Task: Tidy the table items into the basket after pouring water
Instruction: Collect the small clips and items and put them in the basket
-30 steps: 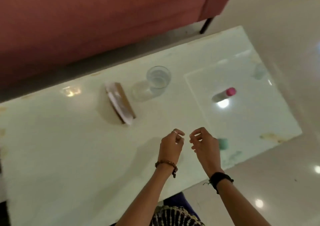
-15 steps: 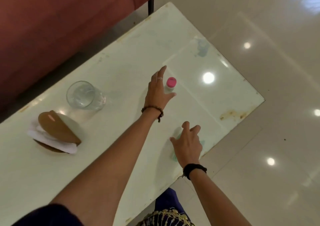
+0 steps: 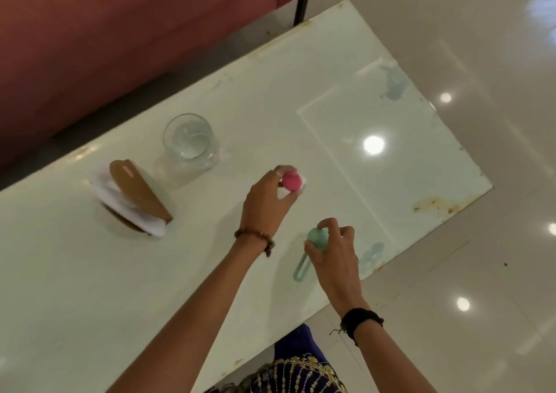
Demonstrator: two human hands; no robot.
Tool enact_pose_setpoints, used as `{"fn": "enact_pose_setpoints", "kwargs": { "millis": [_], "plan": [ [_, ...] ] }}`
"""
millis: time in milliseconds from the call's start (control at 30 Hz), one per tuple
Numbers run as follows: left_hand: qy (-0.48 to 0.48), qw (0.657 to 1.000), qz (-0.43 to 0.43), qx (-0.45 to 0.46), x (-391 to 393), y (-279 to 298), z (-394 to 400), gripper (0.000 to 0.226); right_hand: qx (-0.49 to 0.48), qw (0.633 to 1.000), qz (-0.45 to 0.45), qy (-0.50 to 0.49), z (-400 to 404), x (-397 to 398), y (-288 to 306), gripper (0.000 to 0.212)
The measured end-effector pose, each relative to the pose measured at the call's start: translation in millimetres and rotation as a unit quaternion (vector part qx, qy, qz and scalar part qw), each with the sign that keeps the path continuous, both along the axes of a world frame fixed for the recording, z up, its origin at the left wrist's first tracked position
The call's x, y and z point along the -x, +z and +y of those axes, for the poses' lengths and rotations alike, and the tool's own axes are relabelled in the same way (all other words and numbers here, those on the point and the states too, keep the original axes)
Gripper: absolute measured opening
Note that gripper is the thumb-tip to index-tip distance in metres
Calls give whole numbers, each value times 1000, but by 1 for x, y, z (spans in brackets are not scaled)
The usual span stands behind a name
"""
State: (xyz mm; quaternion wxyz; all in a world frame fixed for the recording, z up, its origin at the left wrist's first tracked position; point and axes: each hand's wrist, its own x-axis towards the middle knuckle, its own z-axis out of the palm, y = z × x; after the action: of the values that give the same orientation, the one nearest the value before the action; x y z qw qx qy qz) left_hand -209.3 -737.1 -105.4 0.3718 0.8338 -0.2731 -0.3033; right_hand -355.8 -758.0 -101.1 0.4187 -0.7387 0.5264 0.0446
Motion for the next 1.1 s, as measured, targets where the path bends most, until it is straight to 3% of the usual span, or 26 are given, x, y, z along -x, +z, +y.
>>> {"fn": "enact_pose_setpoints", "kwargs": {
  "millis": [200, 467, 667, 767, 933, 1100],
  "plan": [
    [140, 990, -10, 12, -30, 42, 173, 32, 2, 993, -110, 51, 80, -53, 44, 27],
    [303, 948, -93, 23, -82, 98, 405, 39, -50, 948, -201, 242, 290, -172, 91, 27],
    [432, 864, -249, -65, -129, 131, 583, 32, -72, 890, -253, 372, 465, -256, 113, 28],
    [489, 822, -265, -120, -160, 135, 654, 32, -58, 865, -277, 414, 532, -290, 117, 28],
    [453, 829, -208, -254, -208, 103, 728, 26, -31, 844, -273, 461, 606, -328, 105, 28],
    [294, 874, -195, -333, -242, 57, 743, 21, -22, 840, -243, 485, 638, -338, 83, 30]
  ]
}}
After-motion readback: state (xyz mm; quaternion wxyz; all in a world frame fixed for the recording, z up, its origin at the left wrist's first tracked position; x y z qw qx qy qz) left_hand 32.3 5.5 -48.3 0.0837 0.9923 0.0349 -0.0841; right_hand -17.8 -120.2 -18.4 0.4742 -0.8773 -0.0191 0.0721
